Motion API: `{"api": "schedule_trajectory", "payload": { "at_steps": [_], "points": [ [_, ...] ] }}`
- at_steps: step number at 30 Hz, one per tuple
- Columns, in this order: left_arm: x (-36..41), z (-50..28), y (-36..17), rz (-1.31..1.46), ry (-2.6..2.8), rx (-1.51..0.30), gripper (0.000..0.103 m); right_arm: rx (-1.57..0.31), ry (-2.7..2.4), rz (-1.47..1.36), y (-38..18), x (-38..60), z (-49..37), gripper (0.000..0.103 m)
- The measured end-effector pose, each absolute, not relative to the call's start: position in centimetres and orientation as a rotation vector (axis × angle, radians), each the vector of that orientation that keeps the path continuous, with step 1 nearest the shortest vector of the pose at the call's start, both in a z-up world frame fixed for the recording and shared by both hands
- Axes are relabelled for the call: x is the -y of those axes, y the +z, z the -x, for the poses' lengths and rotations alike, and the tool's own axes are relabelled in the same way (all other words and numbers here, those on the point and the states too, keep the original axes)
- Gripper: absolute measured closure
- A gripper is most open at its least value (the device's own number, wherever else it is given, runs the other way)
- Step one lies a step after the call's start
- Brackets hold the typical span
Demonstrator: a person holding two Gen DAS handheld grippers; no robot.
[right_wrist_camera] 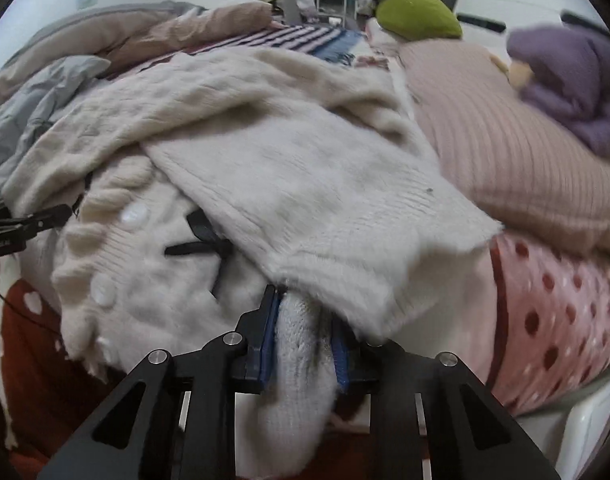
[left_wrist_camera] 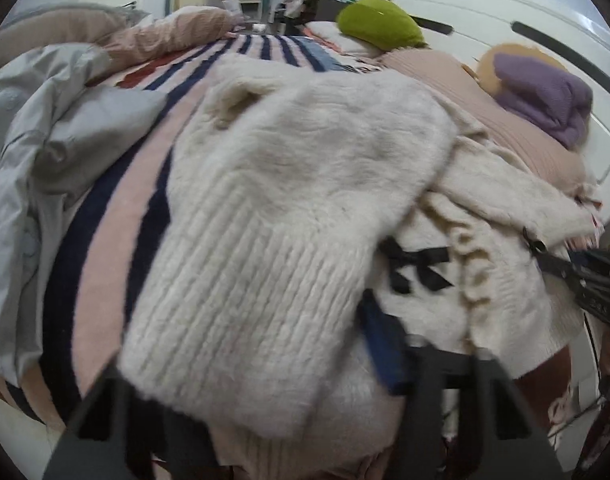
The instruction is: Fold large clothes
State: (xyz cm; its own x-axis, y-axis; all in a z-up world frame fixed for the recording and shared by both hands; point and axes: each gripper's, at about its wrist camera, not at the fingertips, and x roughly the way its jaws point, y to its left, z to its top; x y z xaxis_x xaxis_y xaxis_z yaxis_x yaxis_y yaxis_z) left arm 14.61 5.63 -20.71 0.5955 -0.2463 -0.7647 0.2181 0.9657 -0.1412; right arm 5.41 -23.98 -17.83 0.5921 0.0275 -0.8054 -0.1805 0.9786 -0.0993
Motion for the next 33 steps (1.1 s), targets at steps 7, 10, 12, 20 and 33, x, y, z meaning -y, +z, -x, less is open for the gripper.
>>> {"api": "schedule_trajectory", "payload": {
  "at_steps": [7, 10, 12, 20, 33],
  "points": [
    [-4.9, -13.7, -19.5, 0.03, -0.293, -0.876, 0.084, -0.877, 0.145, 0.211, -16.1, 22.1, -5.3, 0.088],
    [-4.7, -13.4, -18.7, 0.033, -0.3, -0.854, 0.086, -0.869, 0.147, 0.215, -15.7, 22.1, -5.2, 0.088],
    [-4.6, -13.2, -18.0, 0.034, -0.306, -0.836, 0.086, -0.86, 0.148, 0.215, -15.4, 22.1, -5.3, 0.088],
    [-4.1, -12.7, -15.0, 0.037, -0.33, -0.76, 0.087, -0.818, 0.15, 0.219, -13.6, 22.0, -5.0, 0.089],
    [-3.6, -13.8, -11.3, 0.008, -0.346, -0.666, 0.088, -0.766, 0.153, 0.252, -11.0, 21.0, -6.6, 0.09]
  ]
}}
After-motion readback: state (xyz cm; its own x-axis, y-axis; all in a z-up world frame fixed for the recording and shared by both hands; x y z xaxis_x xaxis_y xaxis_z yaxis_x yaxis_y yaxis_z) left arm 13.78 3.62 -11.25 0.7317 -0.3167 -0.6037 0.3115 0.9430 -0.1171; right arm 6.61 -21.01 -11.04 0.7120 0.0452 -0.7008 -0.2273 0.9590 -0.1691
